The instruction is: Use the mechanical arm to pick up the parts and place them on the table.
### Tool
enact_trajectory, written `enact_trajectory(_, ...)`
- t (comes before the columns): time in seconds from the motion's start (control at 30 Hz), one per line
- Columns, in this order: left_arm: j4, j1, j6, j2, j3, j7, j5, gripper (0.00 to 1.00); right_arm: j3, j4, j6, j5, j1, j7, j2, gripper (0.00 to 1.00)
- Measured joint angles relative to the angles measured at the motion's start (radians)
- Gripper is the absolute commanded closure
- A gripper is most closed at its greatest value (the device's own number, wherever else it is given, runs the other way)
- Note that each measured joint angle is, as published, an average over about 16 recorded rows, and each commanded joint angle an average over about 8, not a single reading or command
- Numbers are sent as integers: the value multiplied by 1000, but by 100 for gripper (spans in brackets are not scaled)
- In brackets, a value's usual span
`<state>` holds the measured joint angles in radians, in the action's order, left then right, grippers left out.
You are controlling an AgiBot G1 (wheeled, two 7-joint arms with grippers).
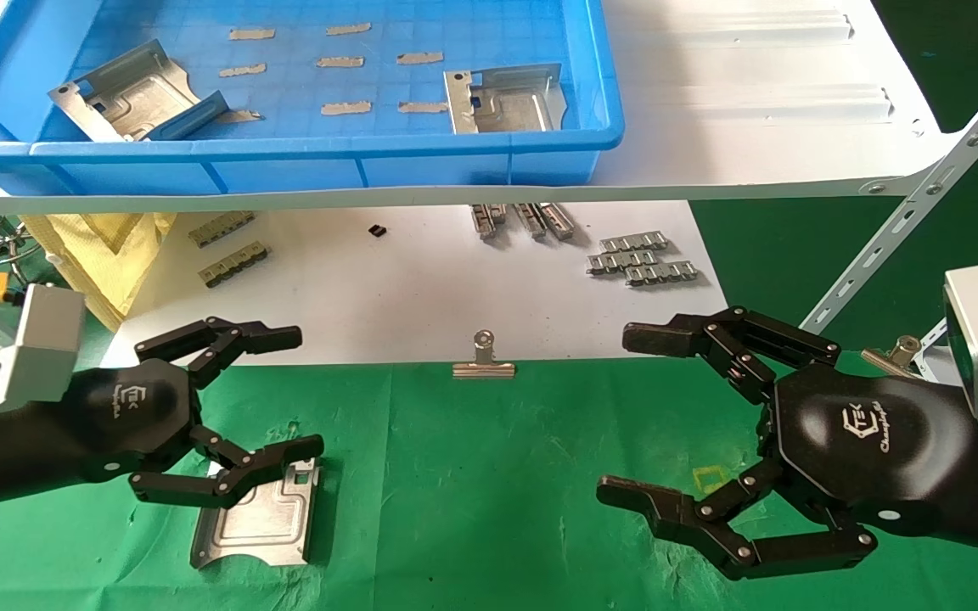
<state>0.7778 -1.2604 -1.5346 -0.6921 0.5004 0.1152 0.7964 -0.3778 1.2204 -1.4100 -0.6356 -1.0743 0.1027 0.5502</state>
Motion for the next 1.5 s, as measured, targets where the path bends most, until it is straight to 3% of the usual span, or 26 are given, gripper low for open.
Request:
enact_trajectory(0.83,482,177,36,77,-210,-285,-63,0,0,0,0,0,0,0,0,0)
enact_trajectory(1.5,517,190,40,83,-226,-306,-69,0,0,0,0,0,0,0,0,0)
